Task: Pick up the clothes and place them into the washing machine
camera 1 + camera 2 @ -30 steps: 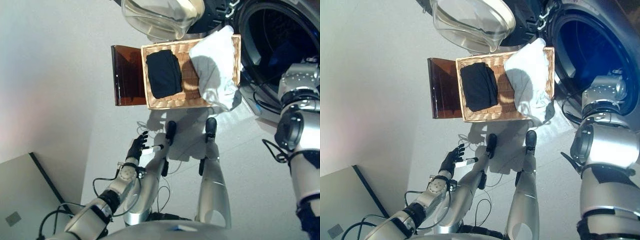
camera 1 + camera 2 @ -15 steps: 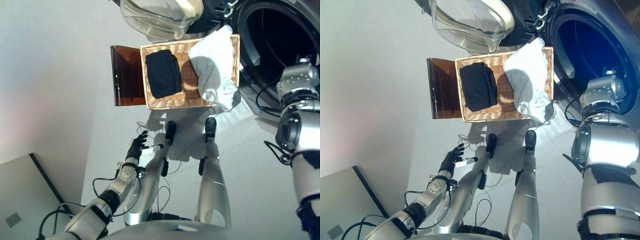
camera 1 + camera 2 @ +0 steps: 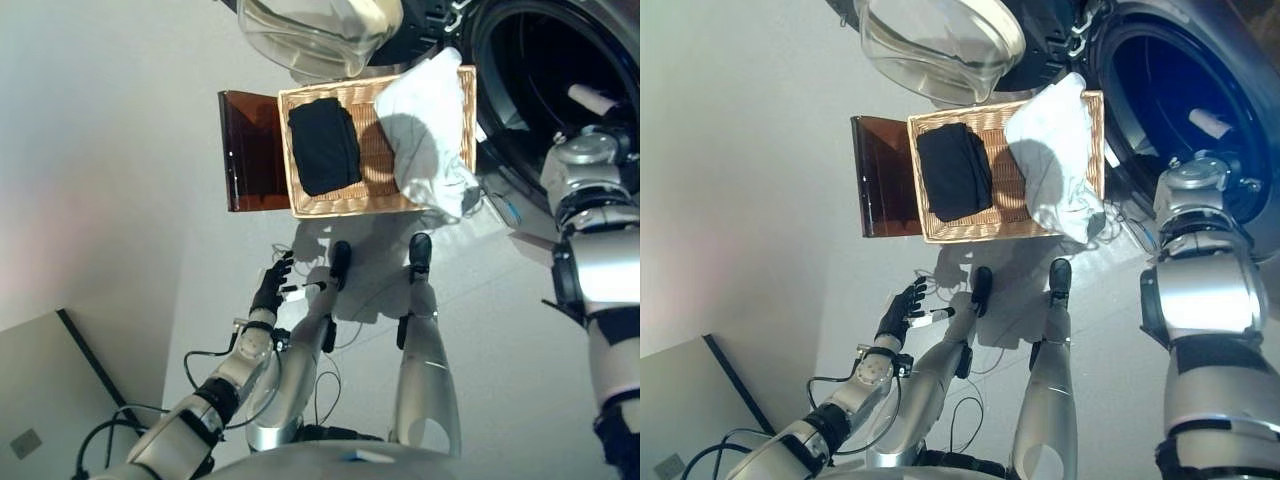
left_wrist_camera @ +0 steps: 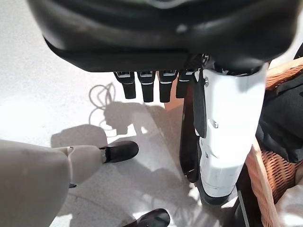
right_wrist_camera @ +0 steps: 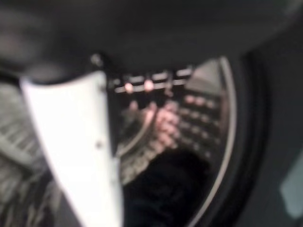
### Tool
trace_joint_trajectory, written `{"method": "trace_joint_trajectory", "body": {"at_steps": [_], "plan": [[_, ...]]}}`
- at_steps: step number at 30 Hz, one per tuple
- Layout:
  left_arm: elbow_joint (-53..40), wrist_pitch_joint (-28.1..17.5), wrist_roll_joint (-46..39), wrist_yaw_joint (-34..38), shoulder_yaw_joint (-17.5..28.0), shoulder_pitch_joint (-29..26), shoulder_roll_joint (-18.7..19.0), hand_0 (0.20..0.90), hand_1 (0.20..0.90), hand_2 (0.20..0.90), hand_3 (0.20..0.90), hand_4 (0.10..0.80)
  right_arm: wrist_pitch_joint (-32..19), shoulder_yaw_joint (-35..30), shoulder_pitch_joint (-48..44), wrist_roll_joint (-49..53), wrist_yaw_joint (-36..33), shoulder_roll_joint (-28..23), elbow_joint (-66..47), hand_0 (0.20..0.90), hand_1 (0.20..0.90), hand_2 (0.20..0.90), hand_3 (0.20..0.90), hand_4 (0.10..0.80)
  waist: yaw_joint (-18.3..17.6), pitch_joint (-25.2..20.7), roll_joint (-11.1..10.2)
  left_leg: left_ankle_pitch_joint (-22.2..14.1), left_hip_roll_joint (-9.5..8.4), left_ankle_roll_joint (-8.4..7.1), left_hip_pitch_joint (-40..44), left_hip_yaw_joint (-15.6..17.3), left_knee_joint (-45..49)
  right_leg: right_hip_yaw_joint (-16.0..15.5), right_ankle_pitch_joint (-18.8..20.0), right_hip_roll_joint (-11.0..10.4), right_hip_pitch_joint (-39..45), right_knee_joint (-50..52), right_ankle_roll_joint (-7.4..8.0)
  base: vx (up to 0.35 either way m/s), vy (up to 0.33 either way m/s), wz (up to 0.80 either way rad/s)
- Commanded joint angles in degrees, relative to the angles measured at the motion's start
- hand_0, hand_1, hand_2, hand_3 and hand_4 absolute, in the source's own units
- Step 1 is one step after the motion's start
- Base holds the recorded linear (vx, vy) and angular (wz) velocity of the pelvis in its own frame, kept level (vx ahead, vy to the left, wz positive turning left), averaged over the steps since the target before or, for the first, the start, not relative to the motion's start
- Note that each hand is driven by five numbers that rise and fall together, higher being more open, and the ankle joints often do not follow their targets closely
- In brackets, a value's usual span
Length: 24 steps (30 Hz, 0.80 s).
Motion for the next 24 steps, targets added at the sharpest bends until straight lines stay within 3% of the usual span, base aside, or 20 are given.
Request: {"method": "trace_joint_trajectory", "body": {"at_steps": [1, 6, 18, 24], "plan": [[1.72, -2.43, 1.82, 2.36, 1.85, 0.04, 0.89, 0.9, 0.9, 0.9, 0.9, 0.8, -3.4, 7.72, -3.71, -9.1, -3.2, -4.36, -6.81, 0.9, 0.9, 0.9, 0.9, 0.8, 0.51, -2.27, -1.25, -3.47, 1.57, -4.72, 1.59, 0.78, -0.5, -2.77, -8.2, -0.36, -0.31, 8.69, 0.36, 0.003, -0.004, -0.07], [4.93, -2.3, 2.47, 3.51, 3.07, -0.96, -0.48, 0.9, 0.9, 0.9, 0.9, 0.8, -2.8, 6.97, 0.02, -13.74, -2.96, 3.13, -11.35, 0.9, 0.9, 0.9, 0.9, 0.8, -0.21, -2.29, -2.52, -3.66, 2.0, -4.39, 2.07, 1.36, -0.5, -2.4, -8.32, 0.14, -0.42, 9.06, 0.18, 0.003, -0.001, -0.09], [7.97, -1.49, 3.69, 5.65, 4.58, -1.7, -1.36, 0.9, 0.9, 0.9, 0.9, 0.8, -1.1, 8.0, 4.69, -20.08, -2.69, 15.58, -20.16, 0.9, 0.9, 0.9, 0.9, 0.8, -0.89, -2.31, -4.63, -3.85, 2.46, -4.04, 3.34, 1.91, -0.5, -2.31, -8.33, 0.59, 0.84, 8.85, -0.11, -0.001, 0.001, -0.03], [8.68, -1.29, 4.58, 6.15, 4.92, -1.53, -1.2, 0.9, 0.9, 0.9, 0.9, 0.8, -0.11, 9.24, 6.04, -23.22, -2.08, 18.62, -21.55, 0.9, 0.9, 0.9, 0.9, 0.8, -0.84, -2.41, -5.27, -3.89, 2.61, -3.94, 3.98, 1.74, -0.5, -2.49, -8.31, 0.66, 1.48, 8.67, -0.16, 0.0, -0.001, 0.02]]}}
